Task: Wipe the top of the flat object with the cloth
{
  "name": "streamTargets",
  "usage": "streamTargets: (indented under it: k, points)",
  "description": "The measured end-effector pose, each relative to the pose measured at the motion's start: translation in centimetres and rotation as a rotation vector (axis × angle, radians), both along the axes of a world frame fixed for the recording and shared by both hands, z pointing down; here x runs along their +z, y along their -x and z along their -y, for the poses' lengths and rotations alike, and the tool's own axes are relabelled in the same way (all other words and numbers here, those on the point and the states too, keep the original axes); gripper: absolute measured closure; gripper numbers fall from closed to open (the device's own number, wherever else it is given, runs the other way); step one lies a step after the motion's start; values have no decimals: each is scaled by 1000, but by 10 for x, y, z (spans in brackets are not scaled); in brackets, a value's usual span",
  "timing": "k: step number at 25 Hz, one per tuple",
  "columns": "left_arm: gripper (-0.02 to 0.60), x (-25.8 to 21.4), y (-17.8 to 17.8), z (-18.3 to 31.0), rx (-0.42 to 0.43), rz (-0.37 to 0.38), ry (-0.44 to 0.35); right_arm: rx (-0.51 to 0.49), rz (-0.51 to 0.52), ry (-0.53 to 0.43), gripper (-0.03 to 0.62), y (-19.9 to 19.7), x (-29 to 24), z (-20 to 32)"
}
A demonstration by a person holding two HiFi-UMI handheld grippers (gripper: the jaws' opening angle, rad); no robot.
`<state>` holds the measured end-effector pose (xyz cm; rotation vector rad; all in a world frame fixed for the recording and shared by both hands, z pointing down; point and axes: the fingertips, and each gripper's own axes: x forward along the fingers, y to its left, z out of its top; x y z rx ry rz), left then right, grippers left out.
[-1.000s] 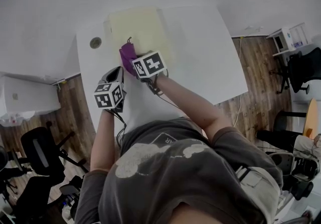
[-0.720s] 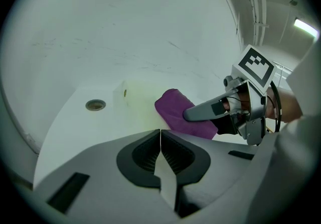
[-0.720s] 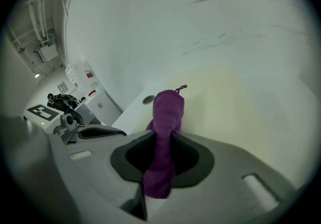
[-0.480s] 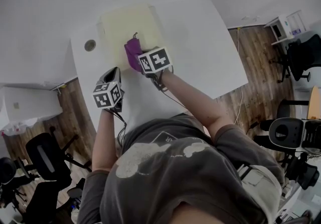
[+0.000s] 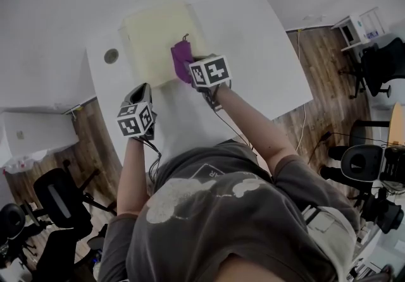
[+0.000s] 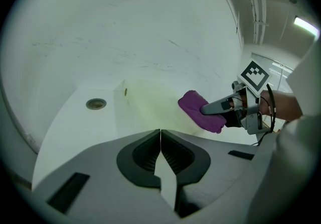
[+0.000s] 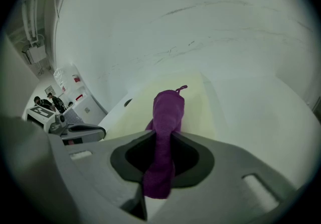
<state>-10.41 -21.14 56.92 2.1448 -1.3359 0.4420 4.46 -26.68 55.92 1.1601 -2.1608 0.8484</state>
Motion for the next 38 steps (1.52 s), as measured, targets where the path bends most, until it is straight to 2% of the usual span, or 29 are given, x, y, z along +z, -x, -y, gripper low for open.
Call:
streamTargets:
  k: [14,22,30,34,38]
  points:
    - [583,0,0,0,16,15,-9,155,12,-15,519,-69,1,9]
    - [583,1,0,1,20,18,-11,203,12,-7,519,-84,3,8]
    - [583,-6,1,-2,52,10,-46,268,23,-7,519,-95,-5,-4]
    - [583,-20,5,-10,56,-45,-88,301,34,-24,519,-95,-16,-15]
    - [583,-27,10,-21,89,-60,-104,326,40,-34,519,-87,-22,-33]
